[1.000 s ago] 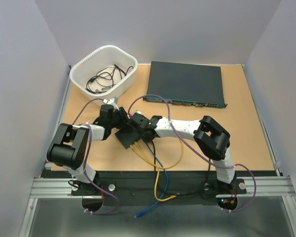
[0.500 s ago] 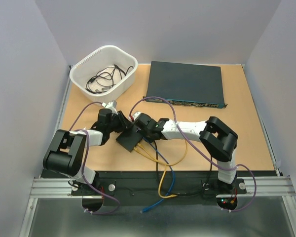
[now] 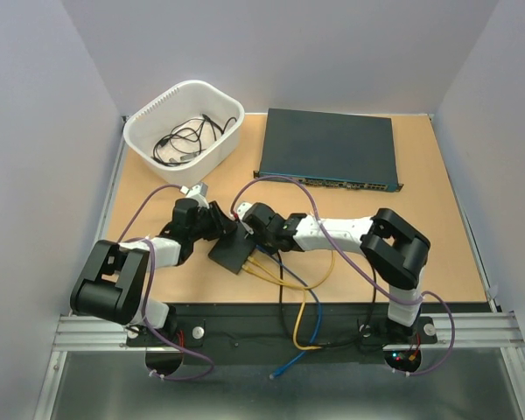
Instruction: Insert the plug into the switch port
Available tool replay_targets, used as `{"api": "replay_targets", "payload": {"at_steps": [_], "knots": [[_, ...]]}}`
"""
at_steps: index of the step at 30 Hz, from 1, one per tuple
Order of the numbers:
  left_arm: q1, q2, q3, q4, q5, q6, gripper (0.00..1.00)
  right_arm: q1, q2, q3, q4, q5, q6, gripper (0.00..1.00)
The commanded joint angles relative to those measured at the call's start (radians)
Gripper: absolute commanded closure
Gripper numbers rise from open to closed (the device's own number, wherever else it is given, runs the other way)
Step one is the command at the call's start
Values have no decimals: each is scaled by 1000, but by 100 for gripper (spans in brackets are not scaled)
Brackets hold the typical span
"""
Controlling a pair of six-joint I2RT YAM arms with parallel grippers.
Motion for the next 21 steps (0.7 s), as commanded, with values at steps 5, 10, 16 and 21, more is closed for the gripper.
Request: {"api": "replay_targets", "payload": {"at_steps": [5, 10, 16, 21], "knots": [[-24, -42, 37, 19, 84, 22, 41, -9, -68, -20, 135, 8, -70, 100], [-26, -22, 43, 75, 104, 16, 41, -9, -68, -28, 147, 1, -78, 100], [-49, 49, 66, 165, 135, -34, 47, -11, -77, -49, 199, -2, -81, 100], [-66, 95, 80, 183, 120, -27, 54, -19, -89, -71, 233, -13, -84, 100]]}}
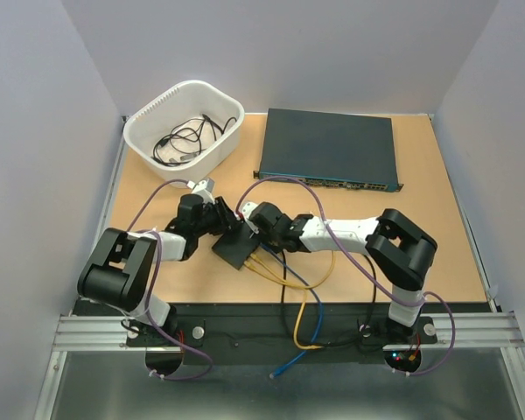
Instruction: Insert the plug into the switch port
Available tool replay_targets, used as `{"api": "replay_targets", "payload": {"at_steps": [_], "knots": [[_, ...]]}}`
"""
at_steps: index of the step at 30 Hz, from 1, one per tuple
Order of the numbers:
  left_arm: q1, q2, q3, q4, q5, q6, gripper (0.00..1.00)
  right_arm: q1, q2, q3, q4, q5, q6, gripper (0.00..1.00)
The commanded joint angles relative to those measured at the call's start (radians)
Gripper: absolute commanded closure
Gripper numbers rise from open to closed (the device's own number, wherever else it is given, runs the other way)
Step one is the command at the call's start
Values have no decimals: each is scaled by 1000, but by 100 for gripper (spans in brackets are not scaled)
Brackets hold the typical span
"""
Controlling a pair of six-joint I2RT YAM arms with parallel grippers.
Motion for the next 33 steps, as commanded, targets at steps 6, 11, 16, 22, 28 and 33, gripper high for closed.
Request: {"api": "replay_targets", "payload": {"at_steps": [6, 11, 16, 22, 28, 33], "knots": [[-38, 59, 24, 165, 143, -36, 62, -18, -45, -9, 191, -24, -31, 99], [-56, 76, 7, 202, 173, -35, 65, -31, -33, 10, 198, -23, -46, 100], [-98, 123, 38, 202, 215, -21, 65, -34, 11, 75, 192, -14, -98, 99], [-173, 163, 70, 166, 212, 10, 65, -32, 67, 184, 182, -33, -195, 99], [-259, 201, 104, 129, 247, 42, 66, -32, 134, 310, 190, -150, -275, 100], [-316, 240, 141, 97, 289, 63, 66, -32, 166, 349, 223, -237, -290, 100]]}}
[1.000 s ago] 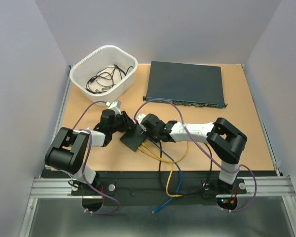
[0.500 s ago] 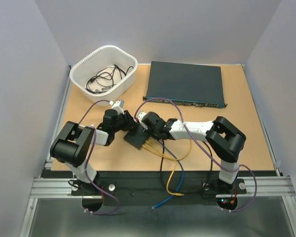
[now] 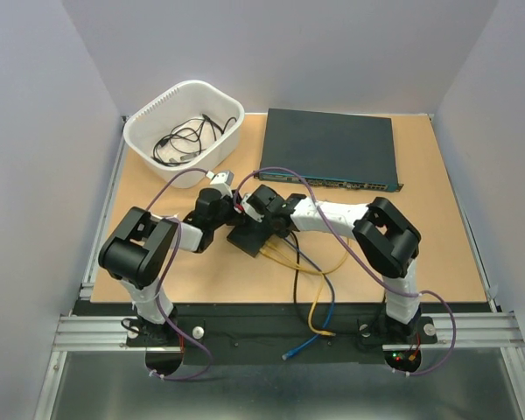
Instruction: Insert the plug into the switch port
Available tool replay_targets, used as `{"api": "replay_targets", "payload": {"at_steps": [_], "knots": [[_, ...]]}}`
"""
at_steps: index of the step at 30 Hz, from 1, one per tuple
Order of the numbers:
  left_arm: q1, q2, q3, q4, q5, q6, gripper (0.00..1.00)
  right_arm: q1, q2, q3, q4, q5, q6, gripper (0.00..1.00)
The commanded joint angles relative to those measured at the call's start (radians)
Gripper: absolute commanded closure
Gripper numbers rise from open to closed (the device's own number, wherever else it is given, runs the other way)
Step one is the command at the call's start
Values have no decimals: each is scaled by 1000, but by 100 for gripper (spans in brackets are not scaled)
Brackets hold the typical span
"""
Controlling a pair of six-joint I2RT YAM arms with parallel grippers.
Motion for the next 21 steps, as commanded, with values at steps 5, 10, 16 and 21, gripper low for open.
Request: {"api": "replay_targets", "payload": {"at_steps": [5, 10, 16, 21], "knots": [[-188, 15, 43, -168, 305, -33, 65, 50, 9, 59, 544, -222, -9, 100], [-134, -75, 34, -291, 202, -49, 56, 48, -75, -96, 647, -237, 60, 100], [-25, -221, -64, -344, 137, -82, 42, 50, -69, -117, 697, -355, 123, 100], [41, -231, -80, -365, 111, -67, 39, 50, -17, -66, 701, -406, 159, 99]]}}
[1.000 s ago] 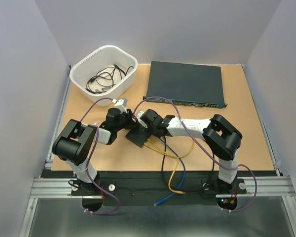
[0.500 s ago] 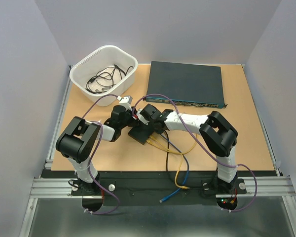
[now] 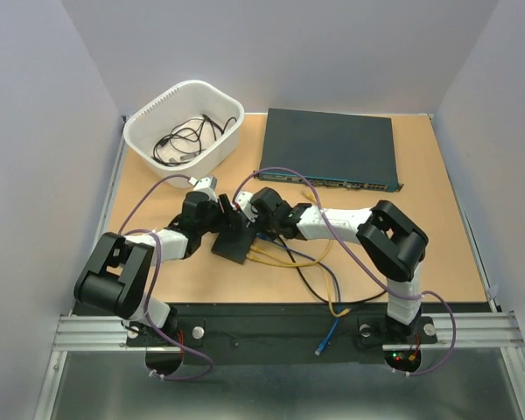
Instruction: Insert the plug into the switch port
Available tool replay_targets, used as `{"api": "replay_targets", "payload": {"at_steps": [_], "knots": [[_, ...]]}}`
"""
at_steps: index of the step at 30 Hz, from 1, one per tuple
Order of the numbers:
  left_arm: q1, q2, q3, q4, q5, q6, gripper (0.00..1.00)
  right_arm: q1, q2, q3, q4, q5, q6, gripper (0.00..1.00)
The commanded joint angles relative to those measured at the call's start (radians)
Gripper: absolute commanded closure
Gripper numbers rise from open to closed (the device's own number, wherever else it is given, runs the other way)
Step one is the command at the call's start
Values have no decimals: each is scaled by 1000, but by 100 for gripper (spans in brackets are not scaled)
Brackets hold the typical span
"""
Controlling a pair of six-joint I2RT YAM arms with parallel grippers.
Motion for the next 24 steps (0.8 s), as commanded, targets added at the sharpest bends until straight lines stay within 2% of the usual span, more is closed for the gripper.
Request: {"api": "replay_targets", "payload": {"at_steps": [1, 6, 9, 11, 15, 18, 24], "knots": [[-16, 11, -15, -54, 189, -64, 39, 51, 48, 89, 361, -218, 84, 100], [-4, 25, -12, -28, 178, -63, 39, 51, 42, 64, 360, -134, 90, 97], [0, 14, -10, -25, 158, -75, 39, 49, 17, 36, 355, -89, 93, 86], [7, 3, -9, -20, 152, -86, 40, 51, -15, -10, 349, -43, 98, 74], [30, -15, -4, -20, 143, -92, 40, 51, -67, -62, 346, -2, 110, 69], [59, -35, 2, -29, 140, -89, 41, 49, -90, -121, 345, 20, 128, 58], [115, -55, 5, -46, 134, -81, 42, 49, -127, -196, 348, 55, 173, 43]]}}
